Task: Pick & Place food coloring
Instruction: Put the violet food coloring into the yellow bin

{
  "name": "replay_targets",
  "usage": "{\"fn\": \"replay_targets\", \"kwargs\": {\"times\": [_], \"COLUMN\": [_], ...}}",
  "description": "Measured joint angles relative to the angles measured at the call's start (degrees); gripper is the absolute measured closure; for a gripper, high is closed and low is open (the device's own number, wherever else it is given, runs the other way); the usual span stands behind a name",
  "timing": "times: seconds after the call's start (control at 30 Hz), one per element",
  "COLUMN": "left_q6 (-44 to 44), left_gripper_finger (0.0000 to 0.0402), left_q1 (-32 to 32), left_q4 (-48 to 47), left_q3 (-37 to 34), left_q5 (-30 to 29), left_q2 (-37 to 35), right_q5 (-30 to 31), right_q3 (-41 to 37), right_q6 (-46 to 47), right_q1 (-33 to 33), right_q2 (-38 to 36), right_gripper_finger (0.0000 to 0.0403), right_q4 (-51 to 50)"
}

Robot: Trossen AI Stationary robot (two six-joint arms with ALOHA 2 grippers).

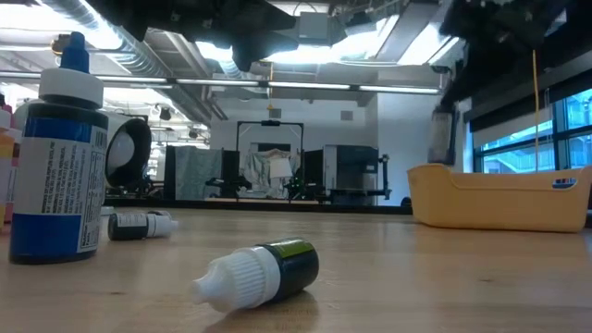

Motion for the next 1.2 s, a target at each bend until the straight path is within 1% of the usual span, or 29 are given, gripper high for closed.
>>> {"fn": "replay_targets", "kwargs": {"times": [0.17, 0.37, 0.47, 0.67, 0.93, 1.07, 1.13, 1.2], "left_q6": [0.00, 0.00, 0.00, 0.00, 0.00, 0.00, 0.00, -0.01], "left_gripper_finger": [0.0179, 0.0182, 0.0179, 0.0181, 0.0178, 0.0181, 0.0182, 0.0182], "left_q1": [-0.01, 0.01, -0.02, -0.02, 0.00, -0.02, -0.02, 0.01], "left_q4": [0.02, 0.02, 0.04, 0.04, 0.04, 0.04, 0.04, 0.04], "left_q3": [0.00, 0.00, 0.00, 0.00, 0.00, 0.00, 0.00, 0.00], "left_q5": [-0.04, -0.07, -0.08, -0.08, -0.08, -0.08, -0.08, -0.08], "left_q2": [0.00, 0.00, -0.01, -0.02, -0.02, -0.02, -0.02, -0.02], "right_q5": [0.01, 5.91, 6.21, 6.26, 7.56, 7.81, 7.48, 5.92], "right_q3": [-6.62, -11.60, -13.28, -13.83, -13.83, -13.83, -13.83, -13.82], "right_q6": [-0.11, 0.20, 0.35, 1.61, 1.08, 1.18, 1.18, 1.21], "right_q1": [0.00, -0.02, -0.02, -0.02, -0.11, -1.53, -2.38, -3.20], "right_q2": [0.17, 0.17, 0.16, 0.17, 0.18, 0.30, 0.73, 1.41], "right_gripper_finger": [0.0279, 0.0279, 0.0279, 0.0279, 0.0279, 0.0279, 0.0279, 0.0279], "right_q4": [8.38, 10.25, 11.77, 9.84, 11.32, 11.33, 11.29, 11.55]}}
